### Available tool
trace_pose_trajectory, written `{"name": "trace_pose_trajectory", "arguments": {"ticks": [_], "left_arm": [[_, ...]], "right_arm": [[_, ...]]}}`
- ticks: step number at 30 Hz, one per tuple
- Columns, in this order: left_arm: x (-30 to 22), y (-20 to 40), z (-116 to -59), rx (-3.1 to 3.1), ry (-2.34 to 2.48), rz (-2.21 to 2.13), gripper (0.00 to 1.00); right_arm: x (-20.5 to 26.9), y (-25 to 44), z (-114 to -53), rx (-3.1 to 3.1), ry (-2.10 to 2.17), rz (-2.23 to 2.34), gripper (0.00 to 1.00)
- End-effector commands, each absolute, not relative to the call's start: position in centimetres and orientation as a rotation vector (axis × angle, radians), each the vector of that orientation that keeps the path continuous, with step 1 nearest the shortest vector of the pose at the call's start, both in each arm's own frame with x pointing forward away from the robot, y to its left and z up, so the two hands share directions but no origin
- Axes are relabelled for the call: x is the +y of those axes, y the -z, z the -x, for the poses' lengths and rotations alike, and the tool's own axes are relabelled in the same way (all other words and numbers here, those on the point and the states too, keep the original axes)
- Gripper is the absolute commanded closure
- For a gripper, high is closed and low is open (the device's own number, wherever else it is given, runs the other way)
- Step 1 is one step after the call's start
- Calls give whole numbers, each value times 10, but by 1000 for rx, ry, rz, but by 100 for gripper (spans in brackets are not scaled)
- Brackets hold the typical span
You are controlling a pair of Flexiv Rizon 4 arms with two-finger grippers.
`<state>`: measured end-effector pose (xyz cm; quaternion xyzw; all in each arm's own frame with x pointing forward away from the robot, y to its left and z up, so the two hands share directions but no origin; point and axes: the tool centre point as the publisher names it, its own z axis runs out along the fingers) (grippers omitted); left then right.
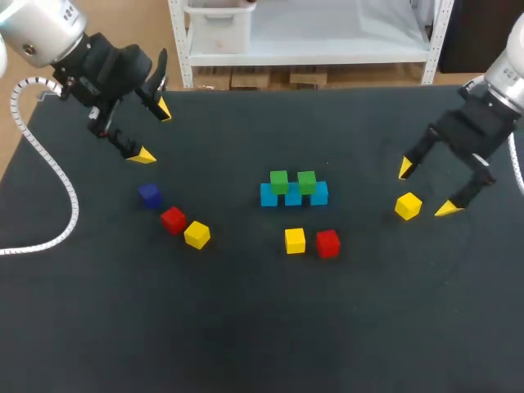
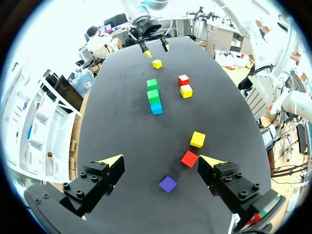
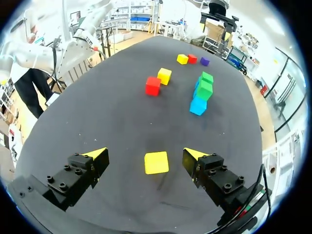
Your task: Place the blue cubes, place green cubes on the blue cubes, place the yellow cubes on the green cubes, then place the red cubes on the yellow cubes, and place purple cube on the red cubes.
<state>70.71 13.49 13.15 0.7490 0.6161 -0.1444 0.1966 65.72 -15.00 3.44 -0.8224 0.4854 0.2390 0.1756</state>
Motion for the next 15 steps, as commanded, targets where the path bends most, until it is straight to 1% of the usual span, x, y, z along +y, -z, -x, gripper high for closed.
{"name": "trace_pose_trajectory", "arguments": {"ticks": [1, 7, 15], "left_arm": [[136, -131, -708, 1722, 406, -2100, 0], [136, -131, -708, 1722, 406, -2100, 0], [136, -131, -708, 1722, 406, -2100, 0]], "right_arm": [[-146, -30, -656, 1377, -674, 2327, 0], [-160, -29, -660, 1401, -705, 2229, 0], [-201, -32, -666, 1484, -689, 2046, 0]]}}
